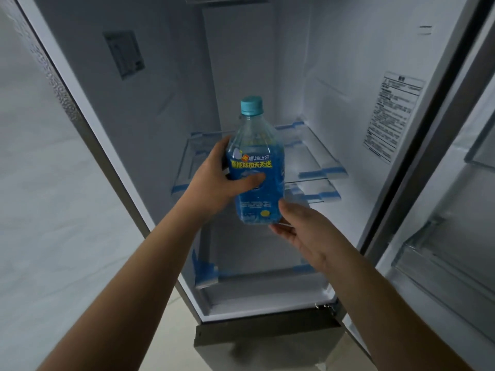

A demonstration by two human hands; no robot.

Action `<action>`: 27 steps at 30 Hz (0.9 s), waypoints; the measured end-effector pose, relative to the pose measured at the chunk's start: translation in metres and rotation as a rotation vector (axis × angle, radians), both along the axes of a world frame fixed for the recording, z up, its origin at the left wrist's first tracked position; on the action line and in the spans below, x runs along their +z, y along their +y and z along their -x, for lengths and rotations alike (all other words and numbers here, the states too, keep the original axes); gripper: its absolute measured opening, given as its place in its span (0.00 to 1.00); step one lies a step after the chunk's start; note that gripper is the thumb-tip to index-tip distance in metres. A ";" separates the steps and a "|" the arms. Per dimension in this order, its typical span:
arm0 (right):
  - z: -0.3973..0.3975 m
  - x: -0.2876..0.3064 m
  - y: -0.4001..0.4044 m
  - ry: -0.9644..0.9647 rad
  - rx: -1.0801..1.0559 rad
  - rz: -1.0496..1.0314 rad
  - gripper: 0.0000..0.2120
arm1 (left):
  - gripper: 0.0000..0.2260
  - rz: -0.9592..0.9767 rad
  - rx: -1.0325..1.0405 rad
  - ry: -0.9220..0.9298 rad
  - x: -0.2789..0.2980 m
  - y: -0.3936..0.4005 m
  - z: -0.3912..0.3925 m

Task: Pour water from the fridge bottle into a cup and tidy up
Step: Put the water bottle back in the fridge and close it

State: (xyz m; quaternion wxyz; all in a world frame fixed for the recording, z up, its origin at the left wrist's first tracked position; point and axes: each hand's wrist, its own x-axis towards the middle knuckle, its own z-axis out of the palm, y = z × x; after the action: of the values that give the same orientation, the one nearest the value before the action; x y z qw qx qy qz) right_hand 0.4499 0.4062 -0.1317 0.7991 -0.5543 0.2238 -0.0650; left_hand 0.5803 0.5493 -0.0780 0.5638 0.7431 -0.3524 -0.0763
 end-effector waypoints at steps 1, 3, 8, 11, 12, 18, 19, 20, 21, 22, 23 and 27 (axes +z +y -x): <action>-0.006 0.000 -0.001 -0.001 0.000 0.033 0.10 | 0.35 -0.015 -0.016 -0.013 -0.001 -0.002 -0.005; -0.019 0.001 -0.003 -0.011 0.000 0.103 0.13 | 0.37 -0.030 -0.045 -0.039 -0.001 -0.005 -0.015; -0.052 -0.005 -0.004 -0.032 -0.032 0.412 0.11 | 0.41 -0.022 -0.041 -0.093 0.006 -0.013 -0.040; -0.071 -0.006 -0.008 -0.021 -0.082 0.646 0.17 | 0.41 0.001 -0.017 -0.086 0.008 -0.019 -0.057; -0.077 -0.006 -0.010 -0.018 -0.094 0.722 0.19 | 0.41 0.005 -0.006 -0.084 0.008 -0.020 -0.063; -0.109 -0.008 -0.021 -0.025 -0.172 1.028 0.20 | 0.41 0.055 0.004 -0.047 0.004 -0.032 -0.094; -0.114 -0.010 -0.023 -0.024 -0.180 1.062 0.20 | 0.41 0.062 0.000 -0.039 0.003 -0.035 -0.098; -0.118 -0.011 -0.025 -0.022 -0.195 1.096 0.21 | 0.42 0.064 -0.006 -0.035 0.001 -0.039 -0.102; -0.124 -0.014 -0.028 -0.016 -0.215 1.133 0.22 | 0.42 0.062 -0.012 -0.032 0.000 -0.042 -0.105; -0.129 -0.016 -0.032 0.004 -0.230 1.172 0.23 | 0.43 0.059 -0.011 -0.028 -0.002 -0.045 -0.109; -0.134 -0.019 -0.035 0.020 -0.237 1.198 0.23 | 0.43 0.055 -0.008 -0.021 -0.004 -0.048 -0.114; -0.150 -0.019 -0.042 -0.012 -0.252 1.241 0.20 | 0.41 0.080 0.010 0.004 -0.012 -0.057 -0.130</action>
State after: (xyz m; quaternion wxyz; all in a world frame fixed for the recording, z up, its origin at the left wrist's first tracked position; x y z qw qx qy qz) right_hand 0.6001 0.3639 -0.1505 0.3162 -0.8835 0.2035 -0.2793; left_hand 0.7100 0.4918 -0.0898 0.5940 0.7216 -0.3503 -0.0608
